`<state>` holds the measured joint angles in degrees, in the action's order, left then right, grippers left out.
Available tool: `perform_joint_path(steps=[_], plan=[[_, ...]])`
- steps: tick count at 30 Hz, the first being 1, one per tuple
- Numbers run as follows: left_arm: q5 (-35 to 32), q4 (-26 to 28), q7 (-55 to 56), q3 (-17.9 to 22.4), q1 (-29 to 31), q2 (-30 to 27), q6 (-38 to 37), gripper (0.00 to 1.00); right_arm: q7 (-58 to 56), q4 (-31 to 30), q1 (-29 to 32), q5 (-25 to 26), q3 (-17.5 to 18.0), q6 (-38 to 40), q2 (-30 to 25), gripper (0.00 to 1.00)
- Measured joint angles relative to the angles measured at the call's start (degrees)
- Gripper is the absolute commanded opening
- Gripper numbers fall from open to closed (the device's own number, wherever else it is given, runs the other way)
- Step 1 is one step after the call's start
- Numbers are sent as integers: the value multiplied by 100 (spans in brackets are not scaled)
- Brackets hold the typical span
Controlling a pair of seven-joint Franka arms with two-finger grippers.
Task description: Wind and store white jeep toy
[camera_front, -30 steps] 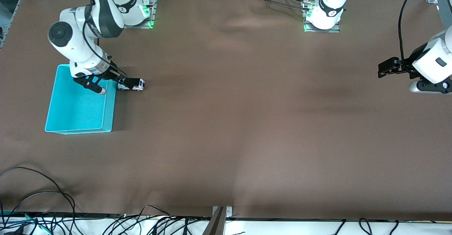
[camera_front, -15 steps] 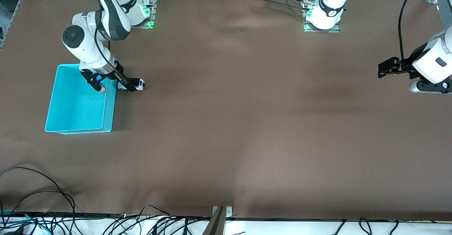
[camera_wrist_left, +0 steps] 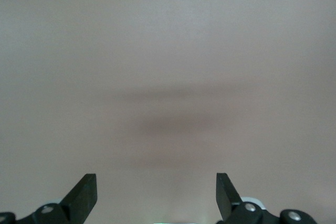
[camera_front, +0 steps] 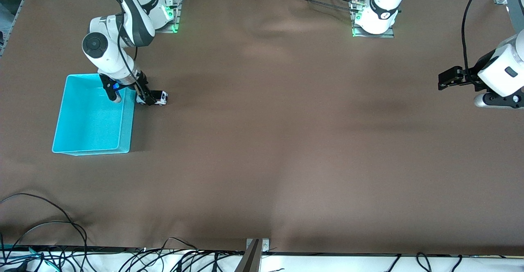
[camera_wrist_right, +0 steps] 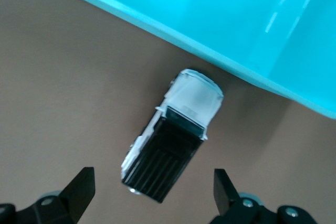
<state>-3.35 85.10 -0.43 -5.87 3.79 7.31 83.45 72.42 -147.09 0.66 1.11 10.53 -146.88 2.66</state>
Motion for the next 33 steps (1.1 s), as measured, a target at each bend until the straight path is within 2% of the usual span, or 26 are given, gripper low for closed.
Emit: perform_joint_path(steps=[10, 17, 21, 33], plan=[[0, 0, 0, -1, 0, 1, 0, 100, 629, -101, 0, 260, 0, -28, 99, 100], [0, 0, 0, -1, 0, 1, 0, 100, 1491, -115, 0, 1108, 0, -139, 302, 100], [0, 0, 0, -2, 0, 1, 0, 100, 1995, -116, 0, 1428, 0, -306, 428, 100], [0, 0, 0, -5, 0, 2, 0, 100, 2483, -115, 0, 1486, 0, -607, 514, 100]])
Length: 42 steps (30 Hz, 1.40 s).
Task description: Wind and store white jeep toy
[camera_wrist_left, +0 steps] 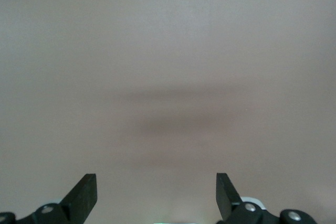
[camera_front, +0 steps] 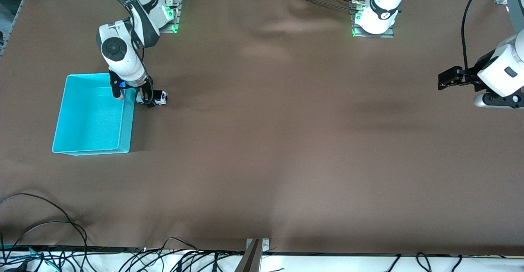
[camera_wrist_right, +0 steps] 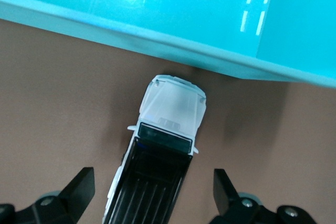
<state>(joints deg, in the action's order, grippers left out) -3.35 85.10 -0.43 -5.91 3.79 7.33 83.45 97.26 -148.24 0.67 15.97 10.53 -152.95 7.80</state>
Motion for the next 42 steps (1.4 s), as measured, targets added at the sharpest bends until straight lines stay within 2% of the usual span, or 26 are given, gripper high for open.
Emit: perform_joint_path(steps=[18, 21, 22, 24, 26, 28, 30, 31, 37, 42], plan=[[0, 0, 0, -2, 0, 0, 0, 100, 112, 0, 73, 0, -12, -179, 171, 99], [0, 0, 0, -5, 0, 0, 0, 100, 128, 1, 74, 0, -12, -184, 171, 78], [0, 0, 0, -6, 0, 0, 0, 100, 146, 1, 74, 0, -13, -186, 171, 77], [0, 0, 0, -6, 0, 0, 0, 100, 227, 2, 75, 0, -14, -192, 171, 68], [0, 0, 0, -6, 0, 0, 0, 100, 339, 4, 75, 0, -14, -207, 170, 67], [0, 0, 0, -6, 0, 0, 0, 100, 408, 6, 75, 0, -14, -223, 170, 56], [0, 0, 0, -6, 0, 0, 0, 100, 440, 6, 75, 0, -14, -232, 170, 53], [0, 0, 0, -6, 0, 0, 0, 100, 448, 6, 75, 0, -14, -233, 170, 48], [0, 0, 0, -6, 0, 9, 0, 100, 489, 18, 75, 0, -14, -243, 159, 0], [0, 0, 0, -6, 0, 20, 0, 100, 489, 20, 75, 0, -14, -249, 160, 0]])
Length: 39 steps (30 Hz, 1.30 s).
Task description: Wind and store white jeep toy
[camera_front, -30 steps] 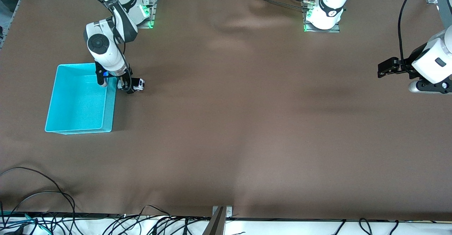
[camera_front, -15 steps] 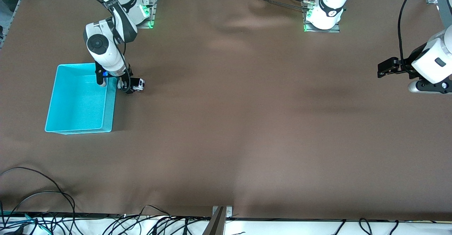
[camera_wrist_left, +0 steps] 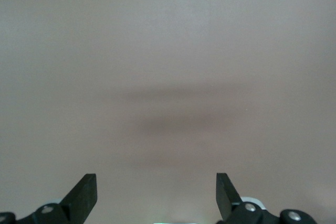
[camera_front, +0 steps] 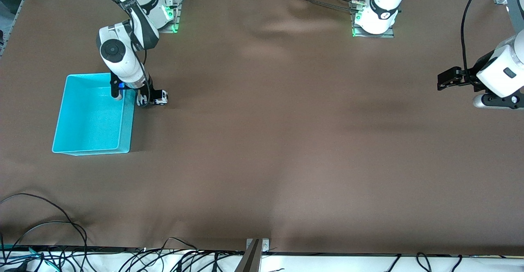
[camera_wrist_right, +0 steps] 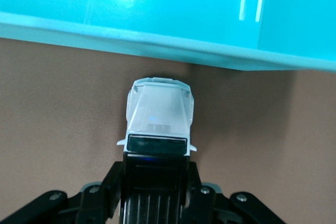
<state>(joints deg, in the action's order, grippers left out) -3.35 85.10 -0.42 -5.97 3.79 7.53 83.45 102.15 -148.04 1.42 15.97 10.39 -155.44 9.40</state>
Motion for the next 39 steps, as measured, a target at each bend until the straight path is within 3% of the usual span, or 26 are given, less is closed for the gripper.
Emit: perform_joint_path(steps=[20, 26, 32, 39], plan=[[0, 0, 0, 0, 0, 15, 0, 100, 80, 360, -2, -17, 94, -55, -478, 0], [0, 0, 0, 0, 0, 18, 0, 100, 105, 609, -2, -512, 252, -59, -543, 0], [0, 0, 0, 0, 0, 18, 0, 100, -58, 936, -5, -651, 457, -21, -555, 0], [0, 0, 0, 0, 0, 18, 0, 100, -857, 1291, 1, -804, 499, 940, -574, 0]])
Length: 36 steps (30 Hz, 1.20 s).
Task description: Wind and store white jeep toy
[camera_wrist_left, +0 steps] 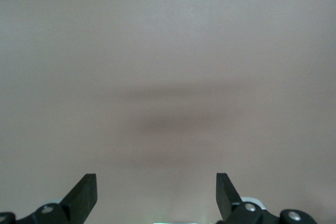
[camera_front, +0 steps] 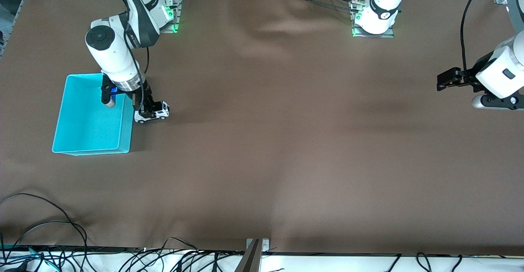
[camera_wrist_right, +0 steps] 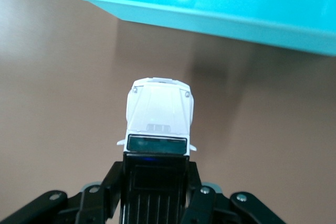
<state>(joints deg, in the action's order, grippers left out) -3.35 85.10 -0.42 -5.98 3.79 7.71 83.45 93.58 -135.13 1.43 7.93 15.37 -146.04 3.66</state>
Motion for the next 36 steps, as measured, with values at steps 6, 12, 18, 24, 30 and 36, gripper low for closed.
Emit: perform_joint_path(steps=[6, 12, 18, 24, 30, 36], plan=[[0, 0, 0, 0, 0, 0, 0, 100, -1599, 608, 79, -648, -51, 1348, -60, 0], [0, 0, 0, 0, 0, 0, 0, 100, -2922, 1077, 189, -834, -315, 2183, -126, 0], [0, 0, 0, 0, 0, 0, 0, 100, -4134, 1147, 226, -835, -641, 2291, -127, 0], [0, 0, 0, 0, 0, 0, 0, 100, -5496, 1144, 262, -815, -1120, 2382, -109, 0], [0, 0, 0, 0, 0, 0, 0, 100, -7142, 1096, 330, -799, -1768, 2489, -44, 0], [0, 0, 0, 0, 0, 0, 0, 100, -8544, 918, 396, -789, -2319, 2495, 97, 0]])
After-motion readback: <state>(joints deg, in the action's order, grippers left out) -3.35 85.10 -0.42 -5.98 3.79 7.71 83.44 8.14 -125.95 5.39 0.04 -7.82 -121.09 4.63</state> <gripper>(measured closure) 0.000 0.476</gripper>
